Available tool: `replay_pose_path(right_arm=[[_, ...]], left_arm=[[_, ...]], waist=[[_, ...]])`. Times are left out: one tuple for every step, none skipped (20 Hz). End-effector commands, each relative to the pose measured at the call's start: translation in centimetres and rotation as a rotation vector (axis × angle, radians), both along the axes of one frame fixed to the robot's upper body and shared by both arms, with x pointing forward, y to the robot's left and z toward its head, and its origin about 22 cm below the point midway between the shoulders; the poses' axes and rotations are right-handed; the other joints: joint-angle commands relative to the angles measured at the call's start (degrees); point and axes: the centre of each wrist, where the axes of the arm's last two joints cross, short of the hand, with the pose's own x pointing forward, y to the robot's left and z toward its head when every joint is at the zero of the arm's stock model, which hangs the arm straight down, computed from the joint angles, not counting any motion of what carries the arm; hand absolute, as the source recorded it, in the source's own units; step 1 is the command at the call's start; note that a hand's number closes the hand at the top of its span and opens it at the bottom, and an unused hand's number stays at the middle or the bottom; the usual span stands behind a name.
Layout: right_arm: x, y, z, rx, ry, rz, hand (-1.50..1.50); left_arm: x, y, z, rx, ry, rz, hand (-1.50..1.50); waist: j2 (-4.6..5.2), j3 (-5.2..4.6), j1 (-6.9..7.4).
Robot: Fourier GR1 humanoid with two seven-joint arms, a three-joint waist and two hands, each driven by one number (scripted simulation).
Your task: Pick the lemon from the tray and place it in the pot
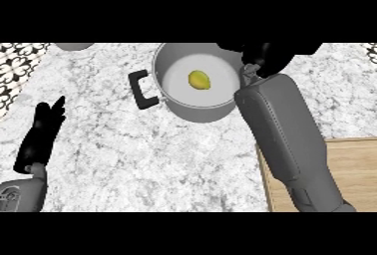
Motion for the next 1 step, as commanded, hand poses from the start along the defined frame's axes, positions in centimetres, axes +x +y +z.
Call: replay_pose_path(right_arm=[[-1.02,-0.35,-0.45,0.214,-0.119,-0.112,-1.50]], left_arm=[[0.01,0.37,-0.56,0.001,0.020,0.034,0.00]], waist=[[-0.45,-0.01,-2.28]])
